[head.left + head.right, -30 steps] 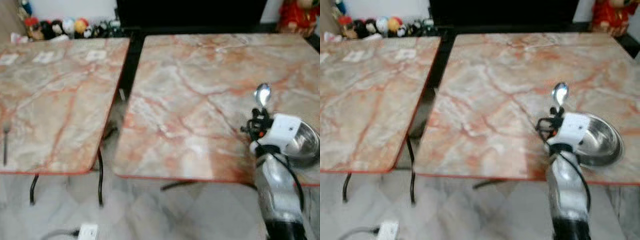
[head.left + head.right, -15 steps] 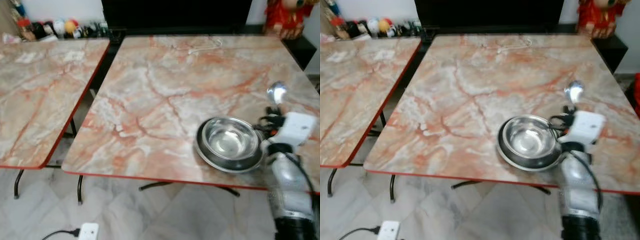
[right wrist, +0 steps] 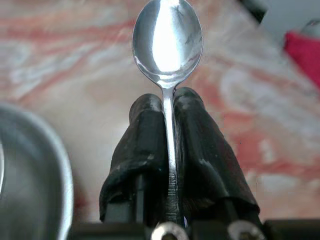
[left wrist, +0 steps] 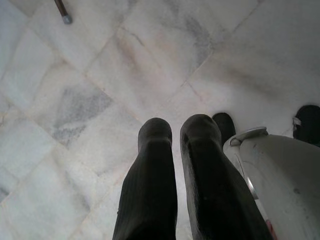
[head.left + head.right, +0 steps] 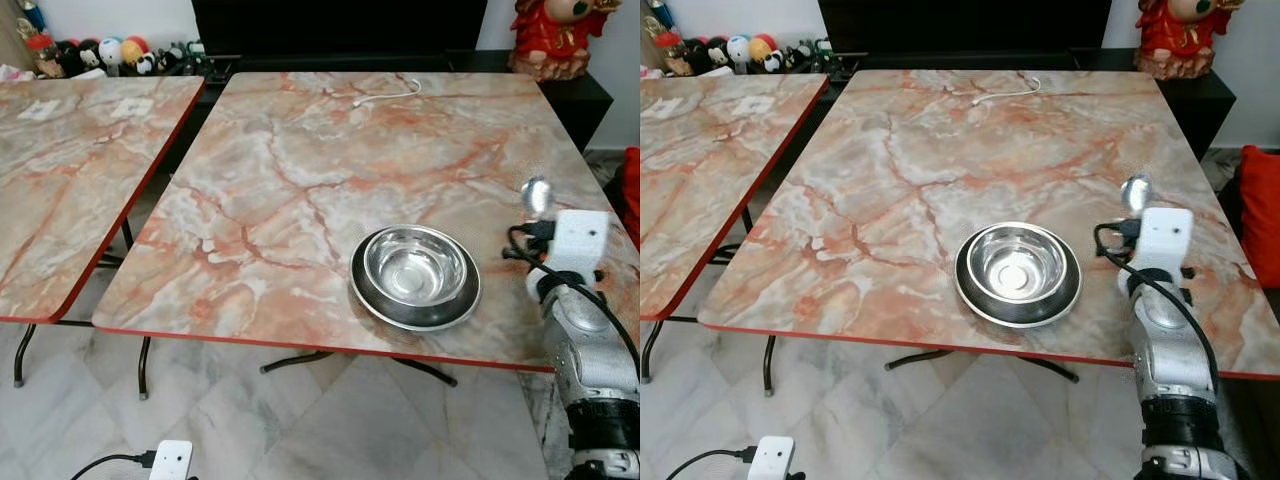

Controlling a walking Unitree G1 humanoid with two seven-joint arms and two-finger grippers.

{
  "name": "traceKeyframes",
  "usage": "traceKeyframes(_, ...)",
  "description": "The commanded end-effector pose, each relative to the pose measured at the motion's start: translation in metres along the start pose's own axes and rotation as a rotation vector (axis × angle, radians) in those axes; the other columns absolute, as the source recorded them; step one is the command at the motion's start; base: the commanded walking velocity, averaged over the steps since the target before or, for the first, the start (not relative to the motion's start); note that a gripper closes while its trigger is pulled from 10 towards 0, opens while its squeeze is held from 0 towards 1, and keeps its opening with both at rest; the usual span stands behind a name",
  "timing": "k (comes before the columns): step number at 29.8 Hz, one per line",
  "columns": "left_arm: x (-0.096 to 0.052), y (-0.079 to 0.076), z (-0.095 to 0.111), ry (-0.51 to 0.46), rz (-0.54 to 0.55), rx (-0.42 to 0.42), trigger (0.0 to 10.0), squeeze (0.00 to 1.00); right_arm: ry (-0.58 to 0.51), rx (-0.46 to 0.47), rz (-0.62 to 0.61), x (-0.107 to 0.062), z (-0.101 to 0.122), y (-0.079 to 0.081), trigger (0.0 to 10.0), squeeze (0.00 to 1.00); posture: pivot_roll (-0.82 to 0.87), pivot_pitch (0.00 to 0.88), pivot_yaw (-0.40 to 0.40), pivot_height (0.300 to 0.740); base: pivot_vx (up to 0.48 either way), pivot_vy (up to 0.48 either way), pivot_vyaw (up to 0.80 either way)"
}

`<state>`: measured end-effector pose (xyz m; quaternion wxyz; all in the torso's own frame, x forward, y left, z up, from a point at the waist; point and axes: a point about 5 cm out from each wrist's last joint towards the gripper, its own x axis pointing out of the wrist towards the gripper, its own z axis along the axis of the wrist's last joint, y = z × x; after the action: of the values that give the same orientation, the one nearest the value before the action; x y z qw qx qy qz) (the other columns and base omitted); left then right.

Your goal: Setting the table

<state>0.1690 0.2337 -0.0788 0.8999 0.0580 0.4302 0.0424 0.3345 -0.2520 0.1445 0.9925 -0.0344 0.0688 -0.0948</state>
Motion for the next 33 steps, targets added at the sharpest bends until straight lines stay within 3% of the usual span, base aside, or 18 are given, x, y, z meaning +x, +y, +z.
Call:
traceKeyframes(1, -0.003, 0.004, -0.009, 0.038, 0.007, -0.011, 10.0, 0.00, 0.030, 0.014, 0.020, 0.003, -0.001, 0.003, 10.0, 0.00, -0.10, 0.110, 0.050, 0.740, 0.000, 0.000, 0.00)
traceKeyframes(17, -0.004, 0.005, -0.013, 0.051, 0.005, -0.014, 10.0, 0.00, 0.204, 0.005, 0.051, 0.004, -0.028, 0.002, 10.0, 0.00, -0.10, 0.122, 0.052, 0.740, 0.000, 0.000, 0.00)
traceKeyframes(33, -0.004, 0.007, -0.014, 0.056, 0.006, -0.010, 10.0, 0.00, 0.256, 0.012, 0.015, -0.002, -0.042, 0.000, 10.0, 0.00, -0.10, 0.124, 0.058, 0.740, 0.000, 0.000, 0.00)
